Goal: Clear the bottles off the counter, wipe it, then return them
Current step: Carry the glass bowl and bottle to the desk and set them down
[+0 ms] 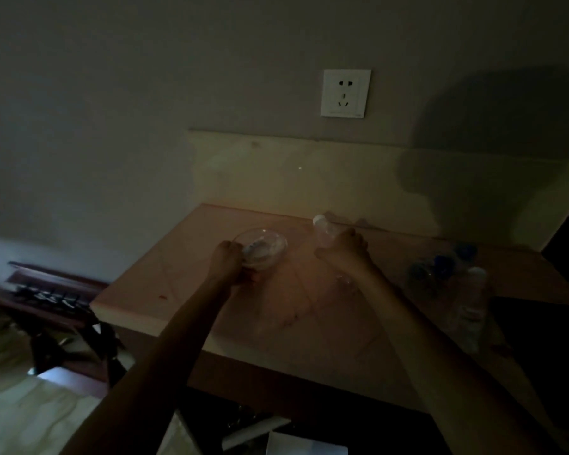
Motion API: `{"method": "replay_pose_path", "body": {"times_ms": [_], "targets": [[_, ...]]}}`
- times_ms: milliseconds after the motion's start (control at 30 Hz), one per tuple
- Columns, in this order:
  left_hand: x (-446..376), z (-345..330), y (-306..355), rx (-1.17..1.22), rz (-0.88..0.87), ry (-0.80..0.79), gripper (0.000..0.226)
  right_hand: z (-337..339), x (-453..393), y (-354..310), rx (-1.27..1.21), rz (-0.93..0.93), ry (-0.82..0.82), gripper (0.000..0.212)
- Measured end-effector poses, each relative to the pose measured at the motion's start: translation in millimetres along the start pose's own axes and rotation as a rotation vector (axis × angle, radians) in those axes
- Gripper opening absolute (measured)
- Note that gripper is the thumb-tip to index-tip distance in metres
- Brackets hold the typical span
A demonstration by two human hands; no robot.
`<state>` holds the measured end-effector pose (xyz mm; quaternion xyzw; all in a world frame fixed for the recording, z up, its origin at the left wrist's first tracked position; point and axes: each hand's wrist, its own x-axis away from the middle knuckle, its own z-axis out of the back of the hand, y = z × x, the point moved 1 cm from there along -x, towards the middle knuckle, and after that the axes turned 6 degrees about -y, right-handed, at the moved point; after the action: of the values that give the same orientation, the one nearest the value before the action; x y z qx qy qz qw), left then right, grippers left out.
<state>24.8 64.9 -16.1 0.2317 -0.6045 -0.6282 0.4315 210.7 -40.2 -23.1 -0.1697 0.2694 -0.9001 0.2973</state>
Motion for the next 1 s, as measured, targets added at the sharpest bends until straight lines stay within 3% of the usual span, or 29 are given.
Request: {"method": "replay_pose_path", "body": {"times_ms": [233,267,333,367,467,567,667,800,1000], "targets": [[29,101,-13,0.142,-0.015,0.226,0.019,-45,34,-79,-0.361,0.308,-0.145,0.091],[36,121,-19,0.163,-0.006,0.264,0.019,-55,41,-93,-0.408,0.356,-0.190,0.081],[55,163,-33,0.155,0.004,0.347,0.022,-72,67,-122,-0.489,0.407,-0.294,0.039],[66,184,-41,0.145,0.005,0.381,0.024,-81,79,-135,-0.519,0.439,-0.358,0.027],[111,244,-68,0.154,0.007,0.541,0.023,-122,111,-175,-0.589,0.534,-0.569,0.031],[167,290,-95,0.176,0.051,0.658,0.021,-178,148,-216,-0.624,0.601,-0.713,0.052],[220,334,-128,0.228,0.102,0.806,0.022,-239,194,-251,-0.595,0.675,-0.862,0.046],[279,393,-187,0.297,0.181,0.978,0.025,-336,250,-279,-0.537,0.625,-1.114,0.063],[327,479,-279,0.397,0.288,1.171,0.018,-477,320,-306,-0.404,0.509,-1.289,0.087]]}}
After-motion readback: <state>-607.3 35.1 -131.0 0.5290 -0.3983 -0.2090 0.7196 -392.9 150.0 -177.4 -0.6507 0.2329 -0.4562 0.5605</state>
